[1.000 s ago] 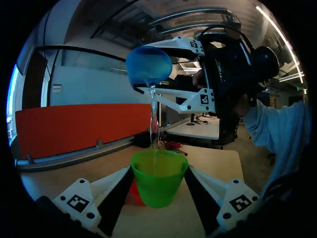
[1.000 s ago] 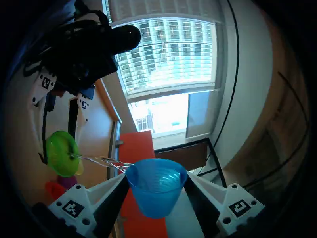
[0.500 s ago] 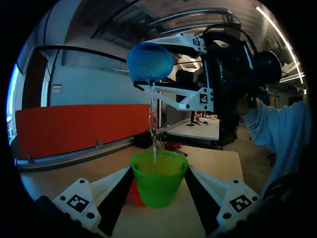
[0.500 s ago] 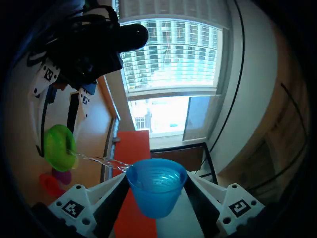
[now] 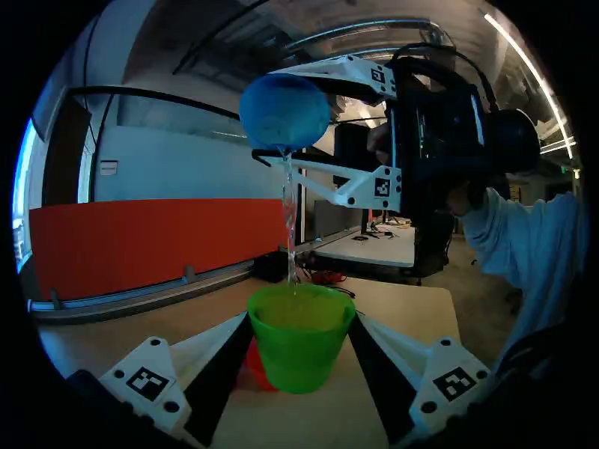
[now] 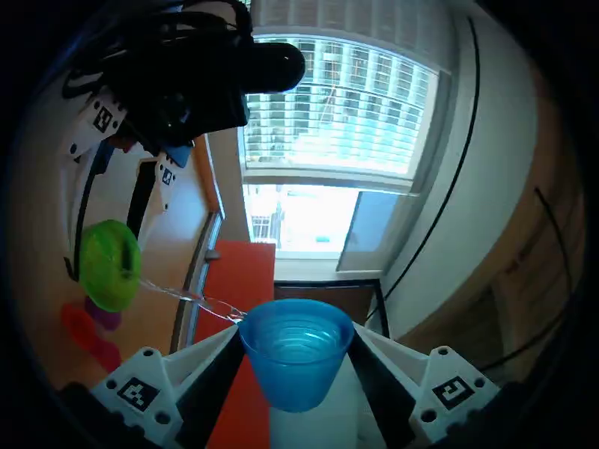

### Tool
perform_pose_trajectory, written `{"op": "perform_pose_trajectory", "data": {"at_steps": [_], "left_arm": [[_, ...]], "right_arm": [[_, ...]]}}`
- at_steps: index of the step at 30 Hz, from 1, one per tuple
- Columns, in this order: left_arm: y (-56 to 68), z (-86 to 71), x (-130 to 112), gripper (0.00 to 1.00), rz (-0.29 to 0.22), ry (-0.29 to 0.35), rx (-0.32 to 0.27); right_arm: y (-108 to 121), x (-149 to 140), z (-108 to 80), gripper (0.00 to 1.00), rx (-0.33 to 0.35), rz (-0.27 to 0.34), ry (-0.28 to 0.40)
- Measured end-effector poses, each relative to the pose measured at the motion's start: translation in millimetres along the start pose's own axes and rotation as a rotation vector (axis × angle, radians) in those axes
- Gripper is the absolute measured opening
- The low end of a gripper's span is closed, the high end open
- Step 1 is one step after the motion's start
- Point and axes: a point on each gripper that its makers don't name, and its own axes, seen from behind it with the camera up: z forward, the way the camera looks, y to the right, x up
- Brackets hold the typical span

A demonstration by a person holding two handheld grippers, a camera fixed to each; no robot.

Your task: Pour water

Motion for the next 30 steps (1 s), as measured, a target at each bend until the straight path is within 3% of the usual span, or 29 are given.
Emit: {"op": "perform_pose_trajectory", "data": {"at_steps": [18,26,30], "left_arm": [[-3.1,1.3,4.1,0.87,-0.009,0.015,0.003],[-3.2,0.5,4.9,0.87,-0.01,0.016,0.005],[-2.9,-1.2,5.7,0.87,-0.008,0.018,0.007]], "right_arm": [[4.1,19.8,2.5,0.91,-0.019,-0.165,0.008],[4.8,26.3,2.0,0.91,-0.021,-0.134,0.019],[5.9,25.4,2.8,0.91,-0.025,-0.07,0.02]]}}
